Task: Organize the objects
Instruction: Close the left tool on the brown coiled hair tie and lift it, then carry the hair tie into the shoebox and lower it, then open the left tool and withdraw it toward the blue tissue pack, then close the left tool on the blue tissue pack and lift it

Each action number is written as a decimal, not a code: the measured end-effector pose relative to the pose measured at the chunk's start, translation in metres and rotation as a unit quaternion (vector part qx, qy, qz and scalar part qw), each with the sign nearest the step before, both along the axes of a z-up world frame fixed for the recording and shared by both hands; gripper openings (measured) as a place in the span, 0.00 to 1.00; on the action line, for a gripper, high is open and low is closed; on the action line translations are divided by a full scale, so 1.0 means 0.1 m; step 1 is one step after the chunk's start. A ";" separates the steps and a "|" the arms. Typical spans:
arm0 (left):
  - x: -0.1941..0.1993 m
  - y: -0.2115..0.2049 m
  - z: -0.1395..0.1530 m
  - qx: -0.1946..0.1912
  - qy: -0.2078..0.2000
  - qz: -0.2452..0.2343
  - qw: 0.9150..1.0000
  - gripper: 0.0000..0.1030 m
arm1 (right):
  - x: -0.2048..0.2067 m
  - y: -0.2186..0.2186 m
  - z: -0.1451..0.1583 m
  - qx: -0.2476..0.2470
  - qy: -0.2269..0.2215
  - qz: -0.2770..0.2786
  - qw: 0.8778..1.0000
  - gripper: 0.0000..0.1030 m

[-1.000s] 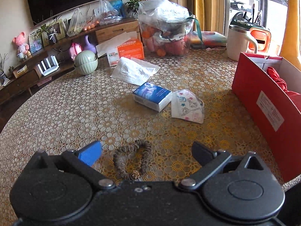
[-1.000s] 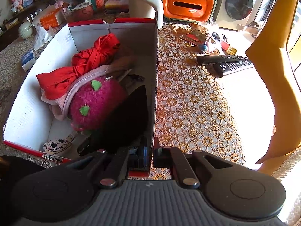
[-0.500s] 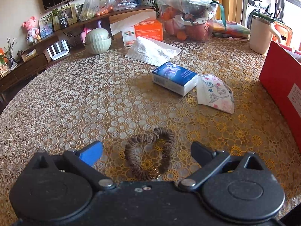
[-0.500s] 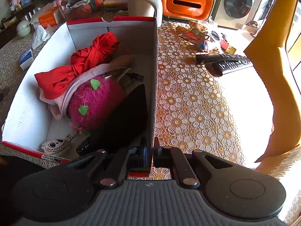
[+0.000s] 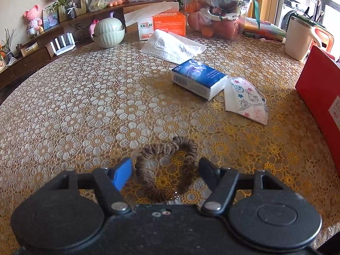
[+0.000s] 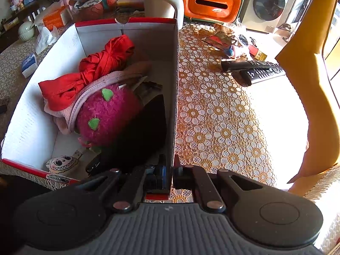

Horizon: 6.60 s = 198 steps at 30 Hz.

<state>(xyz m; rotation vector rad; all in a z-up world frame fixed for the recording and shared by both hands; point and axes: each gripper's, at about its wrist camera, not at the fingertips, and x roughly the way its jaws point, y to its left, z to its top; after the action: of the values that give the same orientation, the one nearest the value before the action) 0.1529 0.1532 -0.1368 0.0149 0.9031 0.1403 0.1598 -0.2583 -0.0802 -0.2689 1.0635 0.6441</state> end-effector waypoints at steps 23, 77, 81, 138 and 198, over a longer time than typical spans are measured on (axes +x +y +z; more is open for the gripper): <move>-0.08 -0.56 0.64 -0.040 -0.014 -0.068 0.997 0.14 | -0.01 -0.01 0.02 0.005 -0.003 0.003 1.000 0.05; 0.55 -3.14 1.02 -0.027 -0.016 -0.311 0.950 0.13 | -0.03 -0.09 0.01 0.035 -0.005 0.014 0.999 0.06; 0.68 -3.19 0.91 -0.021 -0.013 -0.304 0.952 0.13 | -0.03 -0.09 0.01 0.035 -0.004 0.016 0.999 0.06; -0.03 -1.64 1.12 -0.044 -0.066 -0.187 0.979 0.98 | -0.05 -0.04 0.01 0.017 -0.001 0.007 1.000 0.06; 1.42 -0.08 0.01 -0.008 0.016 -0.149 0.989 0.83 | 0.37 0.27 -0.03 -0.007 0.033 -0.001 0.999 0.06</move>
<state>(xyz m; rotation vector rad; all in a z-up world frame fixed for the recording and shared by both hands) 0.2952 0.1450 -0.1359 0.1373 0.9235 -0.1462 0.1970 -0.2313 -0.0833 -0.2597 1.1315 0.6478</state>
